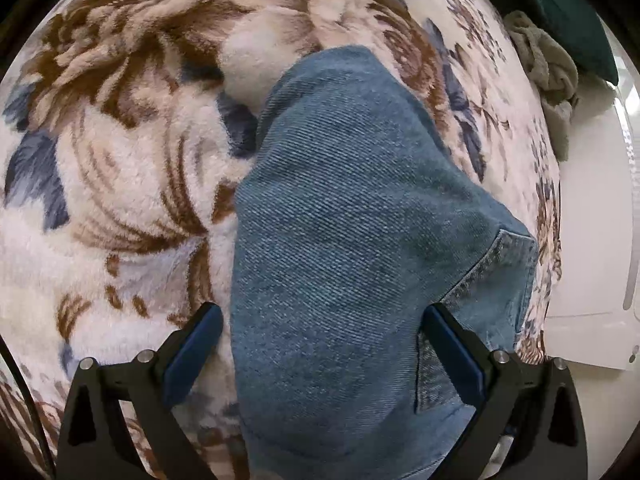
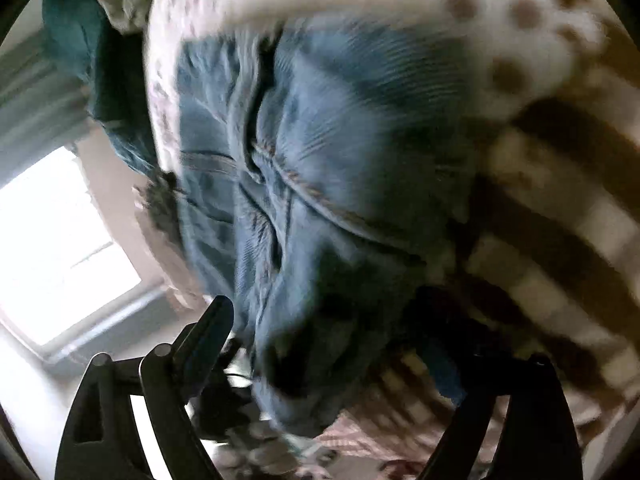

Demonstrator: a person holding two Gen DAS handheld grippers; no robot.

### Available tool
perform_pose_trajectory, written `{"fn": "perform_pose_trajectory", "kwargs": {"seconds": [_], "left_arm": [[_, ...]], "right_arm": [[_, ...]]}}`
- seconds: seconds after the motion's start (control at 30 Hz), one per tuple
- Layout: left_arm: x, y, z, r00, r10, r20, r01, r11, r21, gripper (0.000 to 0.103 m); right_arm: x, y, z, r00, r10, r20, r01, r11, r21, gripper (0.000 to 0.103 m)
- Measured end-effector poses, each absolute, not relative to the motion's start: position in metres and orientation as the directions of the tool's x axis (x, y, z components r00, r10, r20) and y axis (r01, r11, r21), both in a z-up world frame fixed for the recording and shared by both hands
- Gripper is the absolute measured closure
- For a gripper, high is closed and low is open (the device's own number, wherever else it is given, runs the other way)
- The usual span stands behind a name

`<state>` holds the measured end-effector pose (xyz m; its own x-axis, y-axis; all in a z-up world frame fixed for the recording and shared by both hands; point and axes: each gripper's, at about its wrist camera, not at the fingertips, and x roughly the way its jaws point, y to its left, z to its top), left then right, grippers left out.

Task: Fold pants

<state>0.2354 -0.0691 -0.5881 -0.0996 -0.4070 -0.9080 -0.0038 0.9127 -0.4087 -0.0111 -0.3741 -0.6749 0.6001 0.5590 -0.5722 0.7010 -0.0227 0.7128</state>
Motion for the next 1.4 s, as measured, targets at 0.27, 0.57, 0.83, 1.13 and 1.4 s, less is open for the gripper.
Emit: {"fn": "perform_pose_trajectory", "kwargs": {"seconds": [0.27,0.57,0.83,1.13,1.4], "left_arm": [[0.238,-0.065,-0.595,-0.112,-0.456,-0.883,-0.031,0.890,-0.456,0.000],[0.239,-0.076,-0.594,-0.125,-0.387,-0.914,0.036,0.918,-0.394,0.000],[0.239,-0.081,-0.595,-0.116,-0.364,-0.924,0.058,0.926,-0.372,0.000],[0.240,-0.102,-0.590,-0.073,-0.291,-0.954,0.131,0.945,-0.298,0.000],[0.240,-0.112,-0.591,-0.049,-0.241,-0.969,0.182,0.952,-0.246,0.000]], "right_arm": [[0.035,-0.352,-0.663,0.573,0.567,-0.592,0.653,0.120,0.748,0.003],[0.025,-0.344,-0.692,0.627,0.545,-0.556,0.684,-0.044,0.728,0.008],[0.032,-0.330,-0.691,0.619,0.549,-0.562,0.689,-0.036,0.724,0.008],[0.028,-0.362,-0.696,0.615,0.550,-0.565,0.695,-0.041,0.718,0.008],[0.032,-0.363,-0.697,0.611,0.551,-0.569,0.701,-0.044,0.711,0.008]]}}
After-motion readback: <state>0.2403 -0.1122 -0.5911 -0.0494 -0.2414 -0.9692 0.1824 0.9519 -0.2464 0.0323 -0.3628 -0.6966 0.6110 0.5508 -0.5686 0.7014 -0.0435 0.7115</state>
